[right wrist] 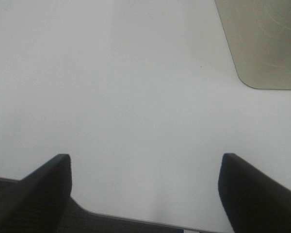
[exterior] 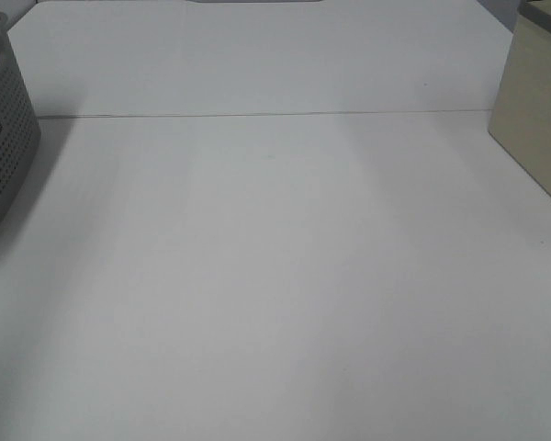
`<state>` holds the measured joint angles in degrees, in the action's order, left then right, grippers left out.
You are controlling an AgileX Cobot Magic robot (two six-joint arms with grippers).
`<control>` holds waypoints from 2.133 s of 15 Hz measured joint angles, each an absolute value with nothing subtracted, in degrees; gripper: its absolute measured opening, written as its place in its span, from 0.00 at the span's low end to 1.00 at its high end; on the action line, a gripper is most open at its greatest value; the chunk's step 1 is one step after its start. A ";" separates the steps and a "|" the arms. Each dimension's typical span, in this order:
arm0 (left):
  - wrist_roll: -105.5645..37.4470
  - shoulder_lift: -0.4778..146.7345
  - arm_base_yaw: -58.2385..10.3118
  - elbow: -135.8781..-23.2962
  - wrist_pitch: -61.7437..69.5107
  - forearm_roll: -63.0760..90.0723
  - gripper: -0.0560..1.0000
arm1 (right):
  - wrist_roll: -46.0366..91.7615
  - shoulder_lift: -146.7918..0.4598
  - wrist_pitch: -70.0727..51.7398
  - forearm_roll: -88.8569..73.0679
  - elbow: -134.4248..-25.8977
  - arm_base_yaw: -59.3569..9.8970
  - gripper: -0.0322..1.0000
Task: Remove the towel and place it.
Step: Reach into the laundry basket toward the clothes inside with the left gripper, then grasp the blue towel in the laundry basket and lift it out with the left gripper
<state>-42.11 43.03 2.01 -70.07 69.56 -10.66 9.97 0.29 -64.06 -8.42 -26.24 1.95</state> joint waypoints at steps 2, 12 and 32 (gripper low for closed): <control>-48.30 55.18 2.01 -80.04 69.56 -11.46 0.97 | 9.97 0.29 -64.06 -8.48 -26.24 1.95 0.81; -59.13 95.34 8.77 -96.66 69.33 -16.50 0.92 | 9.97 0.29 -64.06 -8.48 -26.24 1.95 0.81; -64.97 122.27 16.27 -98.84 60.10 -16.33 0.22 | 9.97 0.29 -64.06 -8.48 -26.24 1.95 0.81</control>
<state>-64.97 122.27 16.27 -98.84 60.10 -16.33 9.97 0.29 -64.06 -8.48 -26.24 1.95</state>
